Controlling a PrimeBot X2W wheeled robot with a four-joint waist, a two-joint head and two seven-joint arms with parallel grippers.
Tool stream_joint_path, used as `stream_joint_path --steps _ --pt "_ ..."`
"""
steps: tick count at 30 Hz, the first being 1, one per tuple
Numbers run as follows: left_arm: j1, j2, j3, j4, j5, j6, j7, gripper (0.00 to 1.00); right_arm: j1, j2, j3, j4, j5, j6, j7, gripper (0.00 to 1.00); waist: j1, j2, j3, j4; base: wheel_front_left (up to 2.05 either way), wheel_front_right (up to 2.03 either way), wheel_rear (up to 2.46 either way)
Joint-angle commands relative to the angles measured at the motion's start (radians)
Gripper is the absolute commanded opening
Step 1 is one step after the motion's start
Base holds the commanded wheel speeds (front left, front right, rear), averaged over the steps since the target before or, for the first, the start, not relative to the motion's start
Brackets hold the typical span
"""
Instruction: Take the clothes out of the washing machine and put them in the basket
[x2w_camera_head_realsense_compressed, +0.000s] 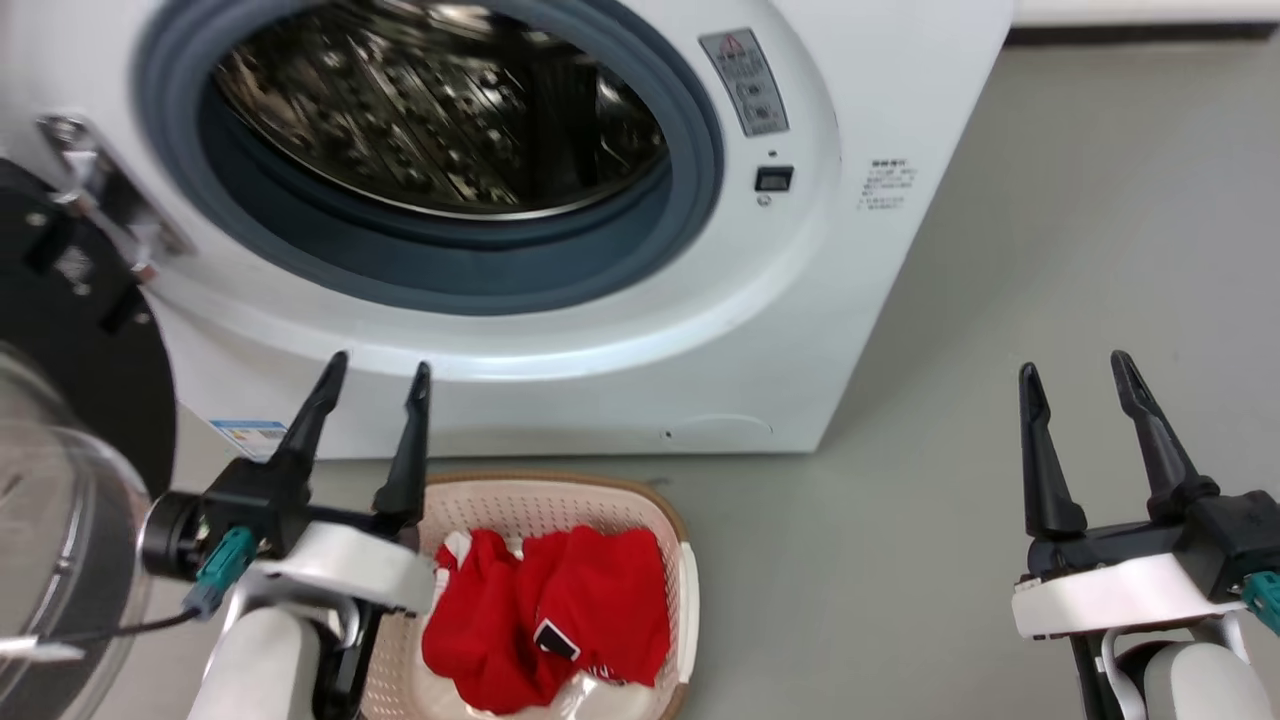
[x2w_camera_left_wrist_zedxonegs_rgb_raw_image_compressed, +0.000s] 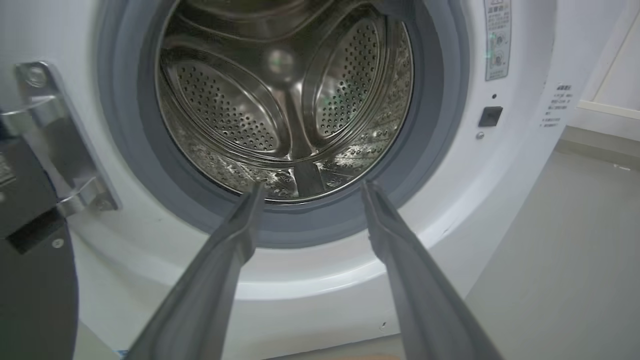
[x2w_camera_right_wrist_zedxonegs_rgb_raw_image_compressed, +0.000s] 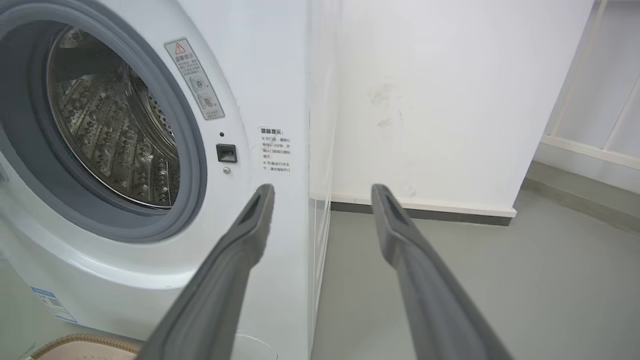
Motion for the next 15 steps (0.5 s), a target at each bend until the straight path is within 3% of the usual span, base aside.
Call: stream_joint_path --steps 1,11,15 --pt "0.035 -0.010 0.022 -0.028 0.017 0.009 -0.002 1.00 0.019 0.000 0.001 -0.001 -0.005 -0.001 -0.002 1.00 0.0002 -0.0001 -0.063 0.035 0.00 0.00 0.00" --pt "0.235 -0.055 0.100 -0.143 0.128 0.078 -0.002 1.00 0.108 0.000 0.017 0.010 0.003 -0.001 -0.002 1.00 0.0002 -0.0001 -0.190 0.039 0.00 0.00 0.00" --pt "0.293 -0.084 0.112 -0.165 0.125 0.096 -0.002 1.00 0.132 0.000 0.024 0.003 0.006 -0.001 -0.002 1.00 0.0002 -0.0001 -0.210 0.031 0.00 0.00 0.00"
